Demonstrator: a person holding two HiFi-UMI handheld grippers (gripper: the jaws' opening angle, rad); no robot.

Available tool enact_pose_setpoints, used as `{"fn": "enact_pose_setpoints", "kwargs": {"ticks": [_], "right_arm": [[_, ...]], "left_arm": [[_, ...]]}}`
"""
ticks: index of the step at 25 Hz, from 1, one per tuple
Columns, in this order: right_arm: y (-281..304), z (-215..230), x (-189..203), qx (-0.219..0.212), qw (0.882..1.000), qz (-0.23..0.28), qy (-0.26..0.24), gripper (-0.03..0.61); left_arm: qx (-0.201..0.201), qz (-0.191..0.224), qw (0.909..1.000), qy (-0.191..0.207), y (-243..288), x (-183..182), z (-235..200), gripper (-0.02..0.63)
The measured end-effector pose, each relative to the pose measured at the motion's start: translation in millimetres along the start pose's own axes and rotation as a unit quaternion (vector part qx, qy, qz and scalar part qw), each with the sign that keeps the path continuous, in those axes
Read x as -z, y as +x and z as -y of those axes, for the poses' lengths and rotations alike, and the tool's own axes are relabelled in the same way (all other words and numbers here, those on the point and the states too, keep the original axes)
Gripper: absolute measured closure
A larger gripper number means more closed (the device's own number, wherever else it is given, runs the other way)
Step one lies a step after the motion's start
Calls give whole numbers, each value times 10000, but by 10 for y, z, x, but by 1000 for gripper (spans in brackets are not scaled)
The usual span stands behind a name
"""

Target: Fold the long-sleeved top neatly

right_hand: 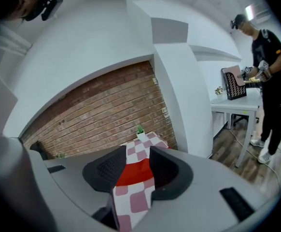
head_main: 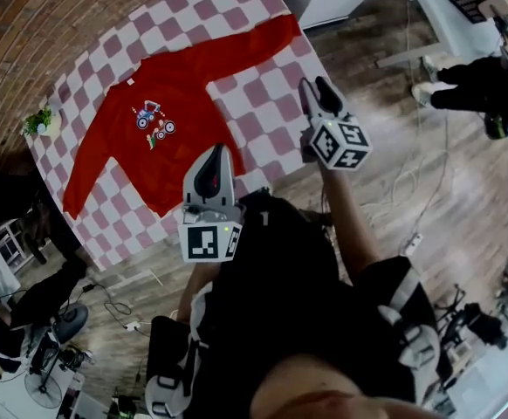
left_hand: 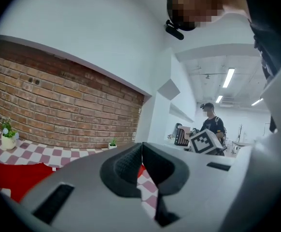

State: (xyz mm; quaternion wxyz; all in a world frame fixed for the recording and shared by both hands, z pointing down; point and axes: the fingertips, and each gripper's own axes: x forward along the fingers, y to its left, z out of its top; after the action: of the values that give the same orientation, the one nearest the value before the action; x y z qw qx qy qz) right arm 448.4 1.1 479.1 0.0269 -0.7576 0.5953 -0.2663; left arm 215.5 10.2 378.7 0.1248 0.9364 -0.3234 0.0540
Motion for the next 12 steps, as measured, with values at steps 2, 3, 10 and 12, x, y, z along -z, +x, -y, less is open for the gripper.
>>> {"fn": "enact_pose_setpoints", "kwargs": {"ticks": [2, 3, 10, 12], "right_arm": [[311, 164, 43, 138, 9997, -124, 157, 428], [459, 244, 66, 199, 9993, -178, 246, 429], [1335, 789, 298, 633, 9937, -521, 769, 431], [1538, 944, 362, 749, 9909, -607, 939, 433]], "left_arm": [[-17, -25, 9999, -138, 199, 4, -83, 606], [-20, -34, 9999, -166, 289, 18, -127, 606], [-56, -243, 9994, -247, 708, 194, -434, 606], [-54, -312, 9991, -269, 801, 249, -505, 606]]}}
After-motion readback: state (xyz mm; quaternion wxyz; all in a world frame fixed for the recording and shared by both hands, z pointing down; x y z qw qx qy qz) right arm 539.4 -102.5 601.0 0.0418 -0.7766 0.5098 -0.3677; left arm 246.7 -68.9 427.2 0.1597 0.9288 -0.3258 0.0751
